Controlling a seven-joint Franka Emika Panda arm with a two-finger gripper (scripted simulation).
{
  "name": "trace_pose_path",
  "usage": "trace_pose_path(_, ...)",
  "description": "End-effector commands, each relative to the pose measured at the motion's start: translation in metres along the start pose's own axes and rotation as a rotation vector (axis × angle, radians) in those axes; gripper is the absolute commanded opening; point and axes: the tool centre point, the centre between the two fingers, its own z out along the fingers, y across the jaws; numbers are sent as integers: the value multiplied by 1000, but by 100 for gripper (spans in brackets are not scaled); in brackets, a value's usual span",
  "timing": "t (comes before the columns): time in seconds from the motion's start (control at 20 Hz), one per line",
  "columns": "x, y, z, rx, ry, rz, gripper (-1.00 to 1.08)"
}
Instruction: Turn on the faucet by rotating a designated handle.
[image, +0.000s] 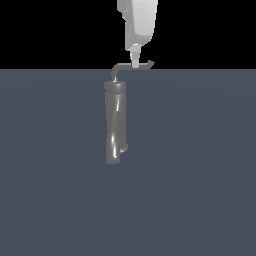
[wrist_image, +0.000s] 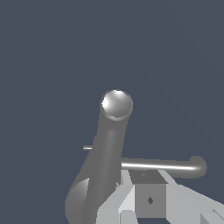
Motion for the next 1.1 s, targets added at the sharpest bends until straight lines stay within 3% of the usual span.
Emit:
trace_pose_path(0.0,7,-10,0,8,1,10,-100)
trace_pose_path(1.05,39,-66,-1,10,6,52,-100)
